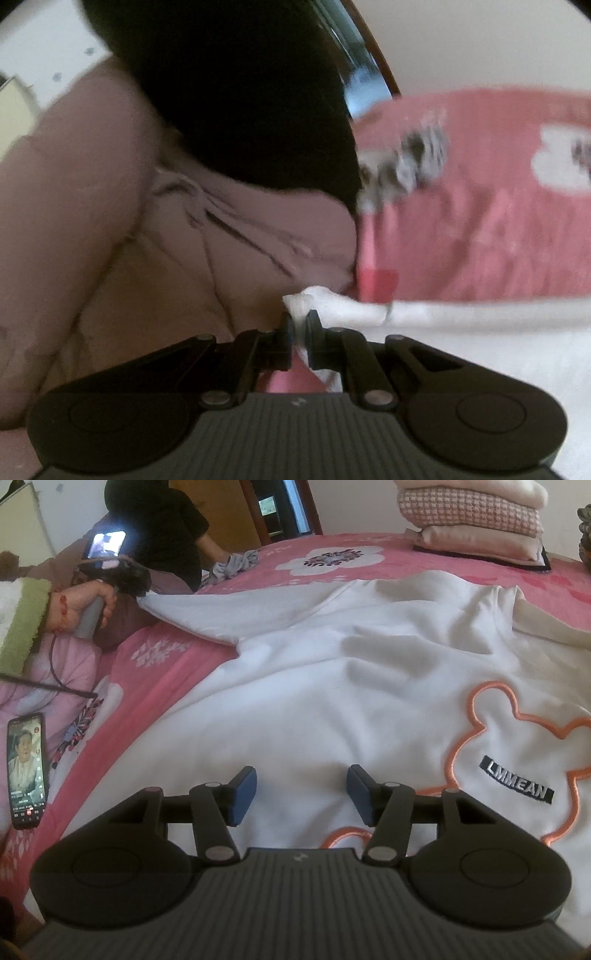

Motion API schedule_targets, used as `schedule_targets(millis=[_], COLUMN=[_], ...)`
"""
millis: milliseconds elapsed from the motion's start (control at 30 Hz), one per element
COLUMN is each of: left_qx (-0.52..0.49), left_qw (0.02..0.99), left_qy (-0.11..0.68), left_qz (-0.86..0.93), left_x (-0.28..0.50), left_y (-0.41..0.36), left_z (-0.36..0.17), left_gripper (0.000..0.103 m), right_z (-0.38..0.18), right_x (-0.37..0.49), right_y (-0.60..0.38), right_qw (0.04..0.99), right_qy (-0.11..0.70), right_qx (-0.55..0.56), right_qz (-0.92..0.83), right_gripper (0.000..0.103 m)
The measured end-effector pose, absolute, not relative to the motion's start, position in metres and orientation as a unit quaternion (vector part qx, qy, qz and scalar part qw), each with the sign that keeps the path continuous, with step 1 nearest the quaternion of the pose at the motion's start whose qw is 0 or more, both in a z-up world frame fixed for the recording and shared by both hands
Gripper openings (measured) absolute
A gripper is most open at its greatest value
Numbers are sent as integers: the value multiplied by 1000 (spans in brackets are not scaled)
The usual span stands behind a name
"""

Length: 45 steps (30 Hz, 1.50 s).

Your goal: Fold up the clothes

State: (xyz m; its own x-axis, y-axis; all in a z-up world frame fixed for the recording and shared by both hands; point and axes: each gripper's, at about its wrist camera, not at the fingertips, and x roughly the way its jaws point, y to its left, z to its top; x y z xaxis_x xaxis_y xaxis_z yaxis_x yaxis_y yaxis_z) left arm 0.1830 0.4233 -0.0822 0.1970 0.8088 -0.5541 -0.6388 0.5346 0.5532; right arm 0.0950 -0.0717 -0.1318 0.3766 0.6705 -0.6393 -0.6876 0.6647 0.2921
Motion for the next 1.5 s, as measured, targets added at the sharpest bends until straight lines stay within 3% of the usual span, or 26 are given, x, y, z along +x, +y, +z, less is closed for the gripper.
schedule_targets(millis=[133,200,333,467,700,867,1067,1333,1500], left_qx=[104,89,37,9,24,85,124,139,154], left_qw=[739,730,742,823,924,920,905,894,892], left_qy=[436,429,405,385,360,382,397,409,398], left_qz=[503,525,533,418,125,-22,-85,-119,-150], left_x=[179,173,162,166,199,243,268,284,284], left_y=[430,436,431,384,278,204,174,167,161], left_z=[-91,-86,-69,-55,-41,-62,-91,-115,-117], left_gripper=[27,39,41,43,67,67,67,66,32], right_z=[-133,-133,-133,-133,-130,-104,-56,-67,-88], right_x=[96,96,96,96,92,106,181,313,354], right_y=[-73,-73,-72,-71,-62,-71,-103,-99,-89], right_qw=[829,828,827,826,825,822,844,848,830], right_qy=[381,382,383,384,385,368,335,366,413], right_qx=[-6,-4,-5,-5,-34,-26,6,-52,-28], right_qz=[410,410,411,412,413,433,419,379,374], right_gripper=[55,56,58,63,68,67,67,67,68])
